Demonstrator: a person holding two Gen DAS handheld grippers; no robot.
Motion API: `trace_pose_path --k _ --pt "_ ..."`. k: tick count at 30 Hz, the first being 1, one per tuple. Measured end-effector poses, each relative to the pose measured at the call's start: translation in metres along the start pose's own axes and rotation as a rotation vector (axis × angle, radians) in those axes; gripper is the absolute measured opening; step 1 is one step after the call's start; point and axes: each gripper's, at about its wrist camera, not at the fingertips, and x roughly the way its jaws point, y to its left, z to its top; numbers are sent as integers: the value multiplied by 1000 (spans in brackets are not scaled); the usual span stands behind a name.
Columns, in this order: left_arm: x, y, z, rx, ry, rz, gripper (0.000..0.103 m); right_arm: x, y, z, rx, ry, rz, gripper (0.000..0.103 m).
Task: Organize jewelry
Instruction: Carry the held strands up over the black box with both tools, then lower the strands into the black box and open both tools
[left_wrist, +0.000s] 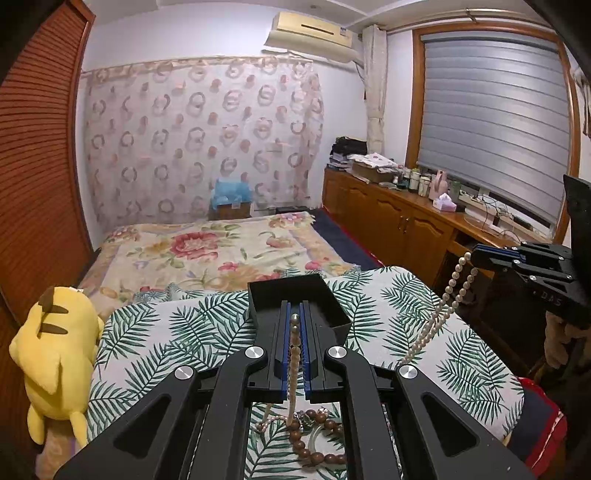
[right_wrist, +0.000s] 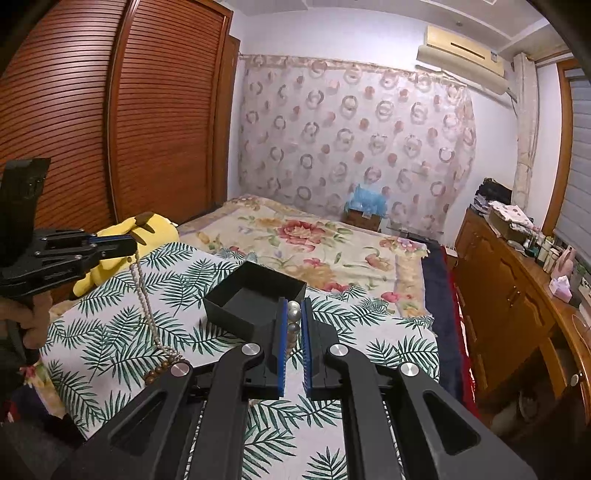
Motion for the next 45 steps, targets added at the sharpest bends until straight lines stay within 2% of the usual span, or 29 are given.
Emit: trace_pose_path --k 12,21,31,39,45 --pt "0 -8 5 13 -14 4 4 -4 4 20 -28 -37 -18 8" --pt "1 -14 48 40 -73 8 4 21 -9 45 -5 -42 -2 8" --pt "32 0 93 26 -91 24 4 48 -11 87 -13 -88 18 8" --pt "70 14 107 -4 -54 15 4 68 -22 110 10 -120 21 8" --pt "98 26 87 -48 12 -13 4 89 -21 116 25 -110 46 8"
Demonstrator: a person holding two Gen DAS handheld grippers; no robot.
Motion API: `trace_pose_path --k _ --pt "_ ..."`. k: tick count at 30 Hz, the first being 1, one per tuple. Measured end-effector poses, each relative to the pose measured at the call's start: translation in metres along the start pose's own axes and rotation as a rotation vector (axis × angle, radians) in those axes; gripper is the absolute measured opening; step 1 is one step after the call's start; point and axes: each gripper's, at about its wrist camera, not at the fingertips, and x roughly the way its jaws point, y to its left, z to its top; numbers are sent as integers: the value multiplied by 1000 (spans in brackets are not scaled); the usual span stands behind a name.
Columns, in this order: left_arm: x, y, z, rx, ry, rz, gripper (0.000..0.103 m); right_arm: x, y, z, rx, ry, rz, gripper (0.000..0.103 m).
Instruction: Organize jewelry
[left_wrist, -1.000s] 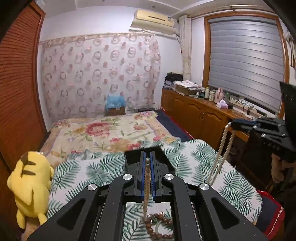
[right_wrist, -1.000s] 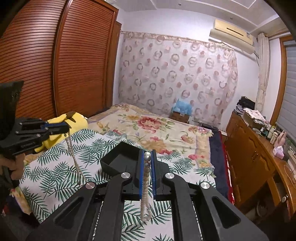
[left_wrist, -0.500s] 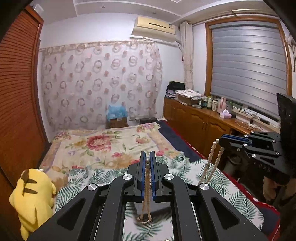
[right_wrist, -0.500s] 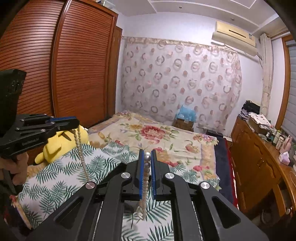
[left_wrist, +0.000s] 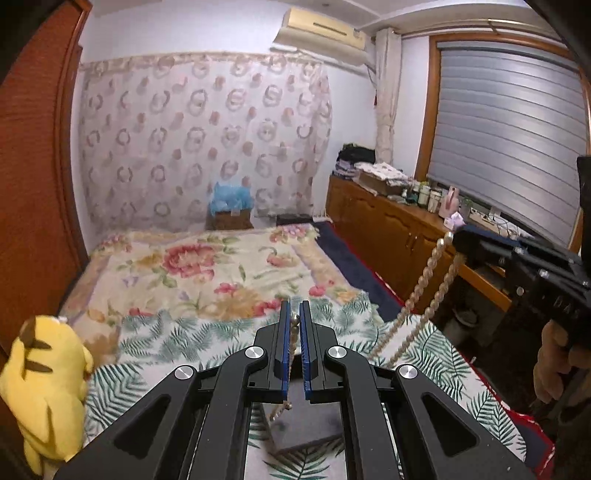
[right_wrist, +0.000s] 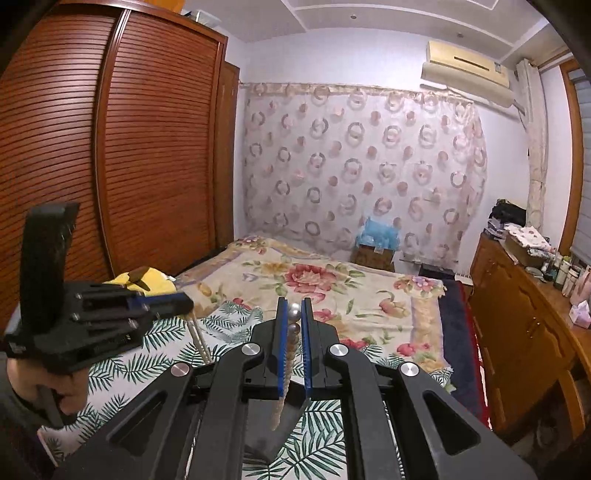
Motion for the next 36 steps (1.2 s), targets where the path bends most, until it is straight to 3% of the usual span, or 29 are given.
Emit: trace_pose_path --k 13,17,21,24,26,36 --pt "24 6 -54 5 115 12 6 71 29 -68 -7 201 48 8" --pt "15 11 -69 10 121 20 26 80 32 -84 9 234 66 9" --pt "4 13 -88 27 135 41 33 81 35 -93 15 246 67 12" --pt "-3 13 -103 39 148 48 45 74 31 -99 28 239 71 31" --pt "-8 13 -114 38 158 45 55 68 30 -103 26 235 66 31" --pt "-22 9 -166 31 227 30 71 16 52 -156 37 224 128 31"
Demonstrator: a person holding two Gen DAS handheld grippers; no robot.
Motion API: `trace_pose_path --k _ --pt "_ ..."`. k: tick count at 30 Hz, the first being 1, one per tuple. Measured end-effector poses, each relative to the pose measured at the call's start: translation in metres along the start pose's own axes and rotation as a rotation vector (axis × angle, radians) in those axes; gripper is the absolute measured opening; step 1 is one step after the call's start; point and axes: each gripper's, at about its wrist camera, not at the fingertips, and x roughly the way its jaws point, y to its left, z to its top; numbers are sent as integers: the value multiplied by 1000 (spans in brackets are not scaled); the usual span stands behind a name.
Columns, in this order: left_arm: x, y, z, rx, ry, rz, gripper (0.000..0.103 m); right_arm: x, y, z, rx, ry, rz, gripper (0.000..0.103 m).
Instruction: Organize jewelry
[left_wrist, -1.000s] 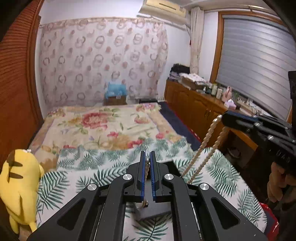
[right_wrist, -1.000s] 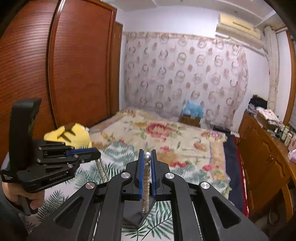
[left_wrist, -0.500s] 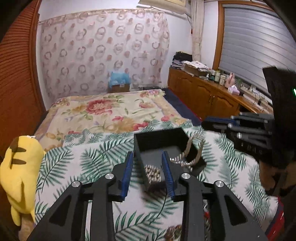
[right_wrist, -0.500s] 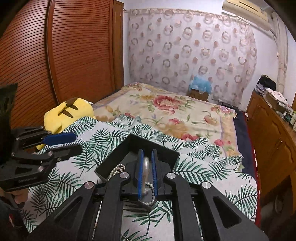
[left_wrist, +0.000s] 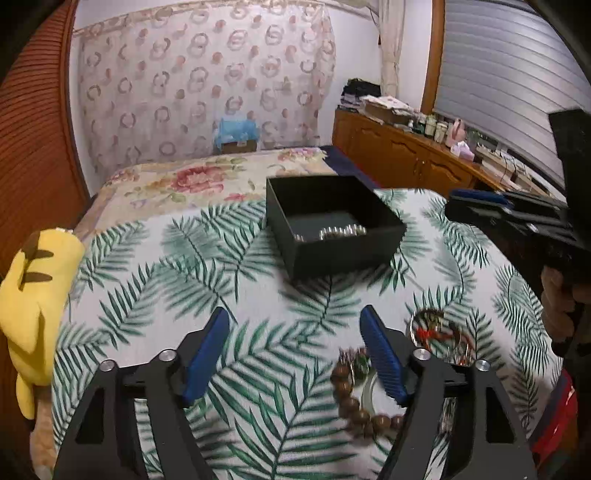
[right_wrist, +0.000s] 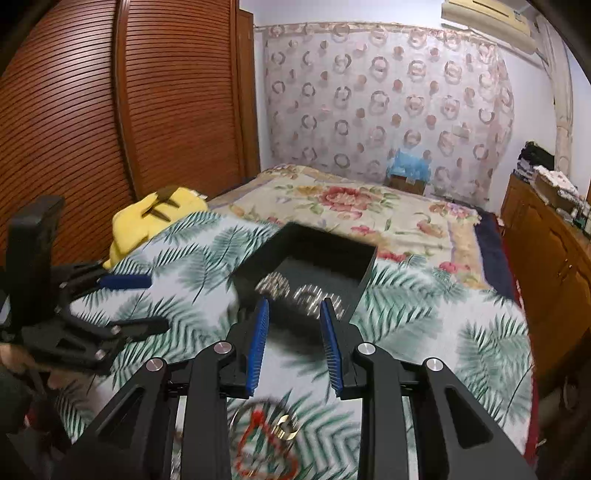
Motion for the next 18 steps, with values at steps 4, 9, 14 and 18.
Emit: trace_pose_path --k 4,9,14,18 --pt "7 -4 -16 25 49 -7 71 8 3 -30 -8 76 15 31" --pt "16 -4 -32 19 106 -9 71 27 -2 -55 -7 169 43 21" --pt "19 -8 -43 22 137 -28 71 37 -7 -63 -1 215 60 19" --pt "21 -12 -46 27 149 -42 65 44 -8 -66 -8 233 54 19"
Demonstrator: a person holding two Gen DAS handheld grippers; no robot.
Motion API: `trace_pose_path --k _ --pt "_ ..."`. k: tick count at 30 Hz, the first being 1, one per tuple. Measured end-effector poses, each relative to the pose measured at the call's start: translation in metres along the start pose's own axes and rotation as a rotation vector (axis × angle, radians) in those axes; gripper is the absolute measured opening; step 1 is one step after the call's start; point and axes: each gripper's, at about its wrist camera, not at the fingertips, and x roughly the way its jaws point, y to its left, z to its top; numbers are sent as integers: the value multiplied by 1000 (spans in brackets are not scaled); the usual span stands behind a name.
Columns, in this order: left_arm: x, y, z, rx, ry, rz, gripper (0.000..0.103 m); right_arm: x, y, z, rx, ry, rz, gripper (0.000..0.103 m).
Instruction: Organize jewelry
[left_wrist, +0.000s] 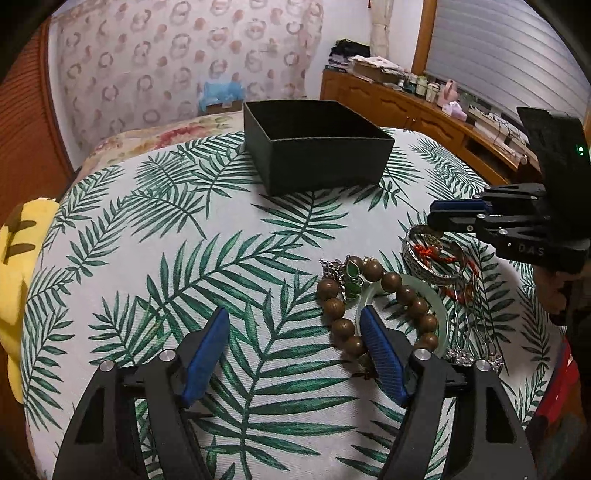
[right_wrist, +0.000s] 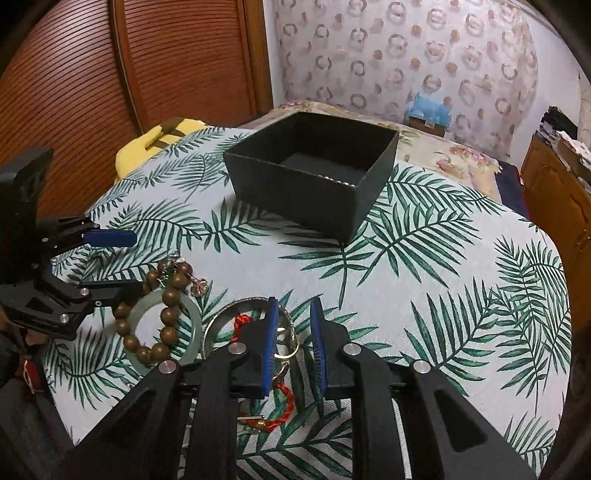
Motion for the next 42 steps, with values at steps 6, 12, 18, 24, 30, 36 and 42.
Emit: trace_pose_path --k 6,12,18,24,30,36,42 --pt "5 -5 2 20 13 -5 42 6 0 -1 2 13 1 19" --pt "10 -8 10 48 24 7 13 8 5 0 -11 15 -4 19" --pt "2 -13 21 51 -21 11 12 11 9 -1 -36 26 -4 7" --pt "-17 -22 35 57 -95 1 12 5 7 0 -24 -2 -4 5" --pt "-34 -28 41 59 -145 -10 12 -2 8 1 -22 -33 -11 5" --pt "-47 -30 47 54 -183 -11 12 -14 7 7 -9 -77 -19 5" --pt "-58 -29 55 46 -227 -8 12 -25 7 12 -5 -113 -21 5"
